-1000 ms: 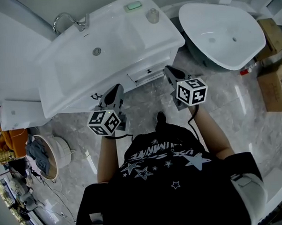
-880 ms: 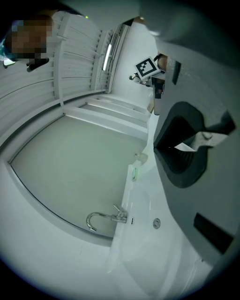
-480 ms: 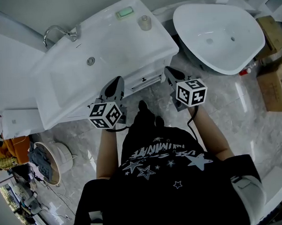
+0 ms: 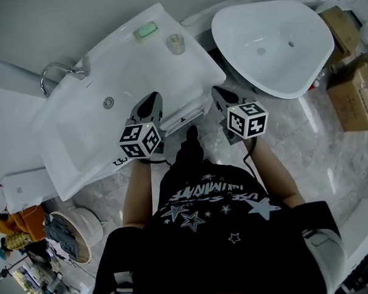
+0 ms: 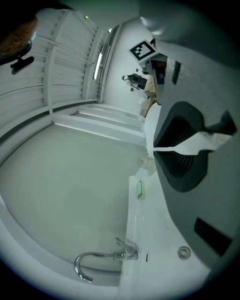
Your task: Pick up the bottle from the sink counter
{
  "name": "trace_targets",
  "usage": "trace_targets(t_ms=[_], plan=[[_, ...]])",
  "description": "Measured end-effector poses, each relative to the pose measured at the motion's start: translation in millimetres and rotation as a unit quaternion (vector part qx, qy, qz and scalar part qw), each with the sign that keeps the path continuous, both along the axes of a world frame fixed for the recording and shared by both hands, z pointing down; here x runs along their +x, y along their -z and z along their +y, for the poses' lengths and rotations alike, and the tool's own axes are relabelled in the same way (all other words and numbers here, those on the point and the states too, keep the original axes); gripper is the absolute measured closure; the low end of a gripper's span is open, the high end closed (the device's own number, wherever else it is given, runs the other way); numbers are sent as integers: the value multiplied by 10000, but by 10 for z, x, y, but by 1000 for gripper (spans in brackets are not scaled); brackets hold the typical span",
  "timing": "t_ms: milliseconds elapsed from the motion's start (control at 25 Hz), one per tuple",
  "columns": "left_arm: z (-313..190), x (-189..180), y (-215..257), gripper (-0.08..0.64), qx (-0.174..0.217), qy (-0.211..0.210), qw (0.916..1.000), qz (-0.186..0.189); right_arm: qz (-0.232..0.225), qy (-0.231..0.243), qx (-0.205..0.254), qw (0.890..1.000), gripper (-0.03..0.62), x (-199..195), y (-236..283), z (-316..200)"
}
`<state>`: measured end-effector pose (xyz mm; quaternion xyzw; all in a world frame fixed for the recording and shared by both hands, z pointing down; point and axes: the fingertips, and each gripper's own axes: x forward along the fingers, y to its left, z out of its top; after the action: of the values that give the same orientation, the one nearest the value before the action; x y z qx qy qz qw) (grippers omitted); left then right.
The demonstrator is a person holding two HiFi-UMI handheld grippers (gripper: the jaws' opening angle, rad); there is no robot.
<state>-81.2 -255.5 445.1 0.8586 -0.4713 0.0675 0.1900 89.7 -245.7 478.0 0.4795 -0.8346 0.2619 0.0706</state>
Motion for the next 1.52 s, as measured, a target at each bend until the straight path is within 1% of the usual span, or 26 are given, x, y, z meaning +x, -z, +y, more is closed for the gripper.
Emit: trace_targets(t_ms=[120, 240, 320, 360, 440, 640, 800, 1000, 1120, 1280, 1400, 1520], plan=[[-307, 76, -59, 540, -61, -217, 9997, 44, 40, -105, -37, 9999, 586, -4, -14, -294], [-583, 153, -129, 433, -199, -545, 9981, 182, 62, -210, -42, 9998, 586, -29, -4, -627], [-738, 195, -162, 369, -229, -775, 9964, 261, 78, -254, -43, 9996, 586, -59, -9, -815], [-815, 212, -177, 324, -224, -861, 9956, 279, 87, -272, -51, 9996, 586, -71, -19, -894], [-963, 240, -209, 269, -177, -938, 9951, 249, 94, -313, -85, 9994, 586, -81, -48, -1017], [-1294, 301, -304, 217, -56, -959, 9953, 74, 137, -381, -192, 9990, 586, -86, -127, -1244], [-1513, 397, -469, 209, -188, -1141, 9932, -94, 181, -470, -279, 9983, 586, -52, -197, -1390], [-1750, 522, -663, 209, -404, -1304, 9905, -151, 229, -600, -399, 9971, 586, 21, -282, -1506], [-1877, 588, -790, 209, -460, -1353, 9891, -353, 248, -660, -468, 9964, 586, 63, -326, -1565], [-2019, 666, -1011, 209, -497, -1451, 9853, -748, 252, -753, -543, 9954, 586, 96, -401, -1646], [-2169, 696, -1100, 209, -438, -1402, 9850, -903, 241, -790, -567, 9950, 586, 111, -438, -1740], [-2252, 798, -1170, 209, -444, -1445, 9836, -983, 236, -854, -613, 9942, 586, 172, -449, -1765]])
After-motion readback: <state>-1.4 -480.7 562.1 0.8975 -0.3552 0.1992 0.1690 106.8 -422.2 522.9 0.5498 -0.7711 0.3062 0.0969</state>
